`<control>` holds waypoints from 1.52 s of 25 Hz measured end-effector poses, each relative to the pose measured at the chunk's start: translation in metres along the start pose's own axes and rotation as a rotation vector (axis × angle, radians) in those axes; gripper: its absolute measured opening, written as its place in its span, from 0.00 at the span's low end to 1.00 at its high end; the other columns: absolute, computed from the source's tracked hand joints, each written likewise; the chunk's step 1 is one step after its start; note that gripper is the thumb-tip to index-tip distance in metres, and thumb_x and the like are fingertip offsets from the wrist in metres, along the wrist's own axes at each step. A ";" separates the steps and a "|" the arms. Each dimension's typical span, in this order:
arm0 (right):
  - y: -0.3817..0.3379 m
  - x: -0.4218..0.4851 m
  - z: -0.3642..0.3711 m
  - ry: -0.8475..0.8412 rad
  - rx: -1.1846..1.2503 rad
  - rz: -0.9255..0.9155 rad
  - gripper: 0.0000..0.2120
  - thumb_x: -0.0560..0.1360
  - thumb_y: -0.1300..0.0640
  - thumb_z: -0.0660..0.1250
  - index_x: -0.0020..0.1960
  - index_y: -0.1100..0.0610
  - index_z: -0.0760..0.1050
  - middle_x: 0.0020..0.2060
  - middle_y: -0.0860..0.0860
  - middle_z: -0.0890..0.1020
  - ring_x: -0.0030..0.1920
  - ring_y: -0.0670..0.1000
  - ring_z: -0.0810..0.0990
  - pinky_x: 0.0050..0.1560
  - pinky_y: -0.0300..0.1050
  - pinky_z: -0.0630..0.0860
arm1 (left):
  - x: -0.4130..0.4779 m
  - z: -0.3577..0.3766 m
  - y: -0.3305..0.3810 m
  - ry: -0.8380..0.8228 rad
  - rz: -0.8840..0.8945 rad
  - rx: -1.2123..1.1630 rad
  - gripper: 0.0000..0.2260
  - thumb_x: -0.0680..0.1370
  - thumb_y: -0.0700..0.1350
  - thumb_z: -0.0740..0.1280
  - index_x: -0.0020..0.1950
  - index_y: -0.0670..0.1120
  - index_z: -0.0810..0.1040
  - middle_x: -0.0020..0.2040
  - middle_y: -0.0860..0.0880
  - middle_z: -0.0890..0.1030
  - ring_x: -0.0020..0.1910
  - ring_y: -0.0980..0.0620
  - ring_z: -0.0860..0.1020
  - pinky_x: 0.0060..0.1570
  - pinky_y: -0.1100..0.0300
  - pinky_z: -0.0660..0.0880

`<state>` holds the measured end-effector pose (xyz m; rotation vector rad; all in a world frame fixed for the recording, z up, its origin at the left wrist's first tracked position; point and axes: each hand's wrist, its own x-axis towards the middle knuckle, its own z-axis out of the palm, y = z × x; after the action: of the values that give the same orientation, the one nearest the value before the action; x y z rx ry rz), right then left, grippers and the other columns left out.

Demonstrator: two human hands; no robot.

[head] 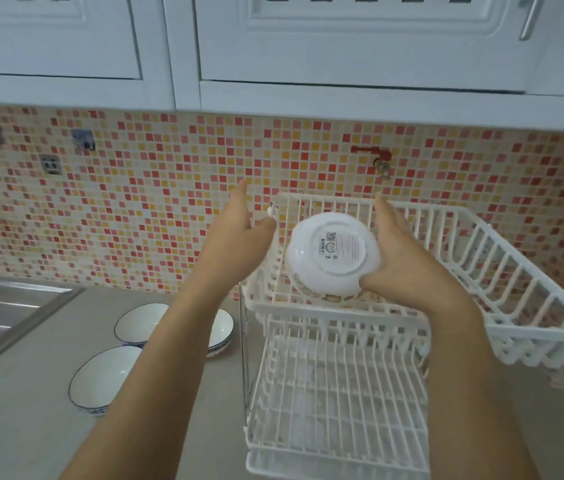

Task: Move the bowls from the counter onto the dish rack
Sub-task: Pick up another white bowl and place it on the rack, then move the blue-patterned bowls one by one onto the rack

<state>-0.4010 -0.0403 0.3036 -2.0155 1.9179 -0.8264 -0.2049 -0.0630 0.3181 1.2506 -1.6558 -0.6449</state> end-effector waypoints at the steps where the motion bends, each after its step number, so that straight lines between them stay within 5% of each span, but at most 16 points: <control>1: -0.013 -0.002 0.002 0.029 0.018 -0.048 0.51 0.71 0.68 0.66 0.76 0.46 0.33 0.77 0.41 0.36 0.77 0.46 0.39 0.74 0.46 0.53 | 0.000 -0.010 -0.003 0.001 -0.003 0.006 0.29 0.81 0.44 0.57 0.79 0.52 0.48 0.67 0.52 0.71 0.56 0.62 0.74 0.62 0.57 0.70; 2: -0.033 -0.004 0.012 0.043 0.051 -0.105 0.48 0.73 0.67 0.64 0.77 0.45 0.34 0.77 0.40 0.37 0.76 0.42 0.39 0.71 0.40 0.50 | -0.002 -0.026 -0.011 0.004 -0.001 0.017 0.28 0.81 0.45 0.56 0.79 0.52 0.49 0.69 0.53 0.69 0.58 0.61 0.75 0.61 0.61 0.71; 5: -0.097 -0.009 0.055 0.080 0.211 -0.270 0.36 0.79 0.59 0.60 0.78 0.47 0.40 0.77 0.40 0.41 0.70 0.32 0.41 0.67 0.34 0.44 | -0.010 -0.069 -0.048 -0.005 -0.016 0.100 0.25 0.82 0.46 0.54 0.79 0.51 0.50 0.57 0.60 0.72 0.41 0.71 0.74 0.39 0.79 0.73; 8: -0.149 -0.008 0.129 0.106 0.313 -0.352 0.31 0.81 0.50 0.57 0.78 0.51 0.44 0.78 0.43 0.46 0.72 0.34 0.43 0.71 0.35 0.44 | -0.015 -0.111 -0.105 -0.027 -0.046 0.222 0.25 0.82 0.47 0.53 0.79 0.47 0.52 0.76 0.51 0.63 0.72 0.53 0.67 0.68 0.58 0.65; 10: -0.167 -0.006 0.187 0.065 0.359 -0.311 0.31 0.81 0.47 0.55 0.78 0.52 0.45 0.78 0.44 0.47 0.76 0.39 0.44 0.75 0.40 0.45 | -0.024 -0.136 -0.151 -0.085 -0.125 0.328 0.25 0.82 0.47 0.54 0.78 0.45 0.52 0.79 0.47 0.57 0.77 0.48 0.59 0.73 0.54 0.57; 17: -0.164 -0.006 0.346 -0.088 0.413 0.051 0.30 0.77 0.55 0.65 0.74 0.63 0.57 0.73 0.58 0.63 0.74 0.56 0.60 0.70 0.47 0.60 | -0.052 -0.174 -0.297 -0.234 -0.430 0.462 0.27 0.80 0.43 0.59 0.76 0.38 0.55 0.76 0.41 0.61 0.75 0.44 0.61 0.71 0.55 0.59; 27: -0.120 0.046 0.468 -0.358 0.272 0.289 0.30 0.80 0.50 0.59 0.76 0.62 0.55 0.74 0.60 0.63 0.74 0.57 0.62 0.71 0.47 0.59 | -0.032 -0.150 -0.422 -0.202 -0.686 0.401 0.25 0.77 0.41 0.62 0.72 0.35 0.61 0.70 0.37 0.68 0.69 0.38 0.68 0.65 0.52 0.66; 32: -0.113 0.079 0.506 -0.462 0.352 0.431 0.35 0.79 0.45 0.58 0.77 0.62 0.49 0.75 0.60 0.61 0.74 0.57 0.62 0.70 0.47 0.61 | -0.006 -0.137 -0.464 -0.188 -0.859 0.408 0.31 0.79 0.44 0.60 0.76 0.36 0.50 0.71 0.36 0.66 0.70 0.37 0.67 0.67 0.50 0.65; 34: -0.109 0.085 0.520 -0.494 0.372 0.475 0.34 0.79 0.48 0.58 0.77 0.64 0.48 0.75 0.60 0.61 0.74 0.57 0.63 0.71 0.46 0.61 | 0.001 -0.133 -0.476 -0.192 -0.912 0.450 0.29 0.79 0.43 0.59 0.76 0.37 0.49 0.70 0.36 0.69 0.68 0.37 0.69 0.66 0.50 0.66; 38: -0.105 0.089 0.531 -0.535 0.363 0.474 0.20 0.77 0.65 0.56 0.68 0.64 0.64 0.65 0.60 0.74 0.64 0.58 0.74 0.58 0.40 0.68 | 0.010 -0.138 -0.488 -0.250 -0.934 0.616 0.18 0.78 0.35 0.54 0.68 0.35 0.62 0.64 0.35 0.74 0.63 0.36 0.74 0.60 0.51 0.71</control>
<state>-0.0248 -0.2248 -0.0507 -1.3149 1.6735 -0.4143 0.1336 -0.2226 -0.0236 2.5342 -1.4437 -0.8843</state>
